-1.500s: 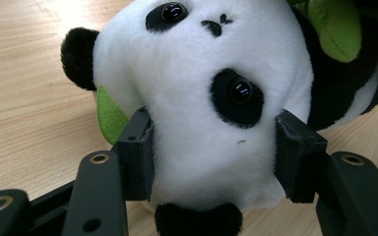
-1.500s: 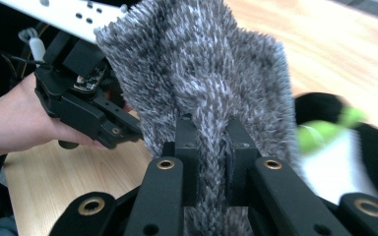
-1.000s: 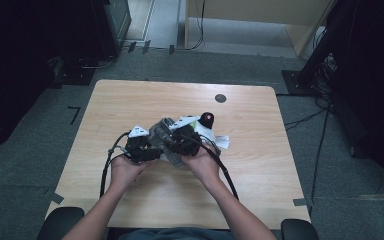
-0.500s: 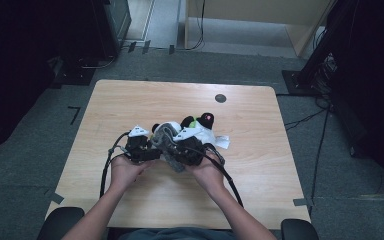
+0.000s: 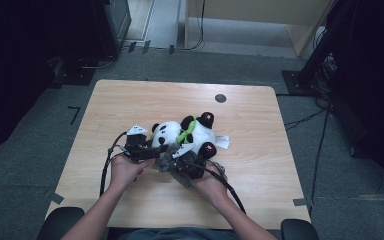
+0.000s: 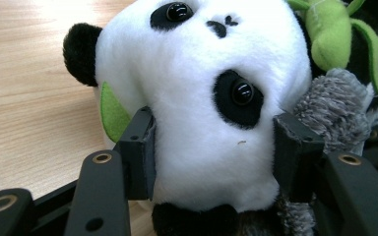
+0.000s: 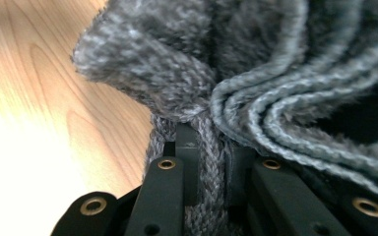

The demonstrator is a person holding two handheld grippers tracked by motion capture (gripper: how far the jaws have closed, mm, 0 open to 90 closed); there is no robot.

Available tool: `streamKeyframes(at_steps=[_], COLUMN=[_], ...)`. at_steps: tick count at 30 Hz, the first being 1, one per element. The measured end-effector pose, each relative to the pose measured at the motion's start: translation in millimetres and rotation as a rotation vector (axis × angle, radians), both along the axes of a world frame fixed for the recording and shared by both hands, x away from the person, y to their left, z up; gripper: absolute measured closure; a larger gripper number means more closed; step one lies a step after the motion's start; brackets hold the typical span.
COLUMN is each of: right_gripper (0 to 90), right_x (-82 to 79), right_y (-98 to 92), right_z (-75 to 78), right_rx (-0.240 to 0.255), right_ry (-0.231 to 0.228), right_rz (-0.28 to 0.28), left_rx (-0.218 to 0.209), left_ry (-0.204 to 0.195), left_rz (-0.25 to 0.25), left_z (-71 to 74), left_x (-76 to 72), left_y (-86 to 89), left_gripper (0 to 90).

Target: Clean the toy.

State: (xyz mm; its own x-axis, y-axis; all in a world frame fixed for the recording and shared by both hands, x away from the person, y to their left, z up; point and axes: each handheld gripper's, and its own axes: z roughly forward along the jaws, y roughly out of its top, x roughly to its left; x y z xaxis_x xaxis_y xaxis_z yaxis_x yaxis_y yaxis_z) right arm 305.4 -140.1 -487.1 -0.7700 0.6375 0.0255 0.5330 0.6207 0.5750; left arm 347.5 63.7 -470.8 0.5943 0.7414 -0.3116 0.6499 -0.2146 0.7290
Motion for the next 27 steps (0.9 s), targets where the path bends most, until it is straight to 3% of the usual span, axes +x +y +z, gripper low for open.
streamKeyframes(at_steps=[14,27], right_gripper=[81.5,81.5], right_x=[-6.1,-9.1], right_y=[-42.8,-90.7], right_z=[10.8,20.9], right_rx=[-0.078,-0.054], right_ry=[0.040,0.083], right_rz=[-0.035,-0.132], left_rx=[0.029,0.029], left_ry=[-0.008,-0.012], left_rz=[-0.015,-0.018], left_z=[0.9,0.7], left_x=[0.3,0.5], left_y=[-1.4,-1.2], left_gripper=[47.5,47.6])
